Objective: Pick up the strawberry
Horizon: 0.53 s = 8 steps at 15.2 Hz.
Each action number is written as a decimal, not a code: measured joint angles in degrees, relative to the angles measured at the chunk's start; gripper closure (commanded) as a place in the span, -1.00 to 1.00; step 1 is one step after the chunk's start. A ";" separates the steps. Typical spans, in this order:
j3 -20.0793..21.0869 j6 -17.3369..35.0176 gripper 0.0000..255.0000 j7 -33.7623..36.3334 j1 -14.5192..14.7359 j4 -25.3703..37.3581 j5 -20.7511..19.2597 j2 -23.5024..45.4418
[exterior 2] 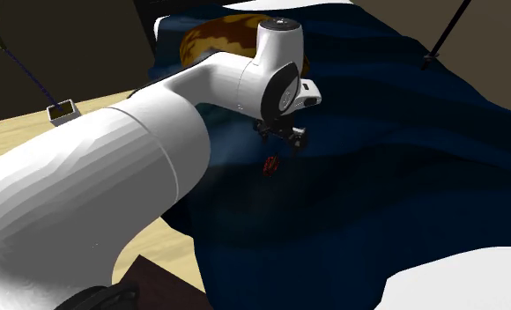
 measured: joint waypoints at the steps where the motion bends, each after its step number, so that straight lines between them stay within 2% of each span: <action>1: 0.00 0.71 -1.00 0.08 0.01 -0.58 -0.02 0.13; 3: -0.02 2.15 -1.00 0.15 -0.02 -1.79 -0.05 0.39; 4: -0.02 2.46 1.00 0.18 -0.02 -1.98 -0.05 0.50; 8: -0.03 2.77 1.00 0.18 -0.04 -2.13 -0.06 0.61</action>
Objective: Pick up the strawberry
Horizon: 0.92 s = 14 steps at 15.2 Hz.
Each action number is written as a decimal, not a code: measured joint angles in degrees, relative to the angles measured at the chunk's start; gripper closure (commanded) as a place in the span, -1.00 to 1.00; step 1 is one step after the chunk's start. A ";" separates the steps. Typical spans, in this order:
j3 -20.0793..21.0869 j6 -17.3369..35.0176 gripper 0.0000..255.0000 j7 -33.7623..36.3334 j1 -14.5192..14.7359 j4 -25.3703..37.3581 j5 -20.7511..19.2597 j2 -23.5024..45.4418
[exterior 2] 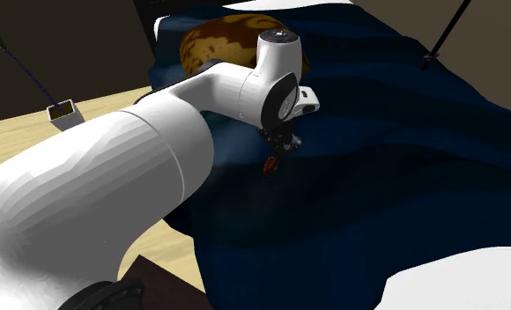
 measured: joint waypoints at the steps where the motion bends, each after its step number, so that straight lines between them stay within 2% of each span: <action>1: 0.00 0.01 1.00 0.00 0.00 0.00 0.00 0.00; 7: 0.01 -0.40 1.00 -0.01 0.01 0.32 0.00 -0.07; 14: 0.03 -4.98 1.00 -0.35 0.04 4.02 0.12 -0.99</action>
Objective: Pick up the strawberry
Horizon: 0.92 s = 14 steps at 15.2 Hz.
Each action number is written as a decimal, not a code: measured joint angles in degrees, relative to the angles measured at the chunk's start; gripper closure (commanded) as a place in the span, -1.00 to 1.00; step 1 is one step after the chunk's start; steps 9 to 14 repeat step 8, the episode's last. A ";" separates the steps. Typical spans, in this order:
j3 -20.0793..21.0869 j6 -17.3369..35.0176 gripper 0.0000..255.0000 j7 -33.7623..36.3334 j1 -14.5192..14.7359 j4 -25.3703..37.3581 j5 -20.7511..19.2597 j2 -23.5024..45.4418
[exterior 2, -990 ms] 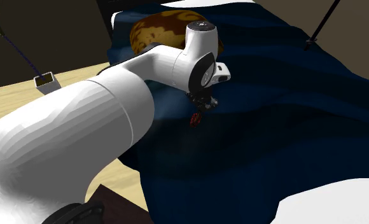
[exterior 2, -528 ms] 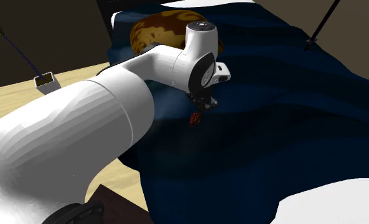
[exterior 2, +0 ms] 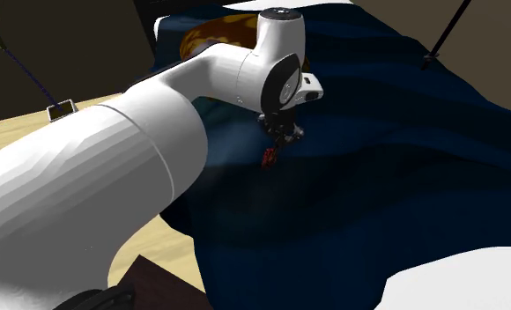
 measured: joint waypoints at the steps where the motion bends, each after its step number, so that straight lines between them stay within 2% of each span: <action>1: 0.03 -0.72 1.00 0.04 0.06 0.54 0.00 -0.17; 8: 0.01 -5.86 1.00 -0.44 0.03 5.37 0.10 -0.52; 14: 0.01 -5.86 1.00 -0.44 0.03 5.37 0.10 -0.52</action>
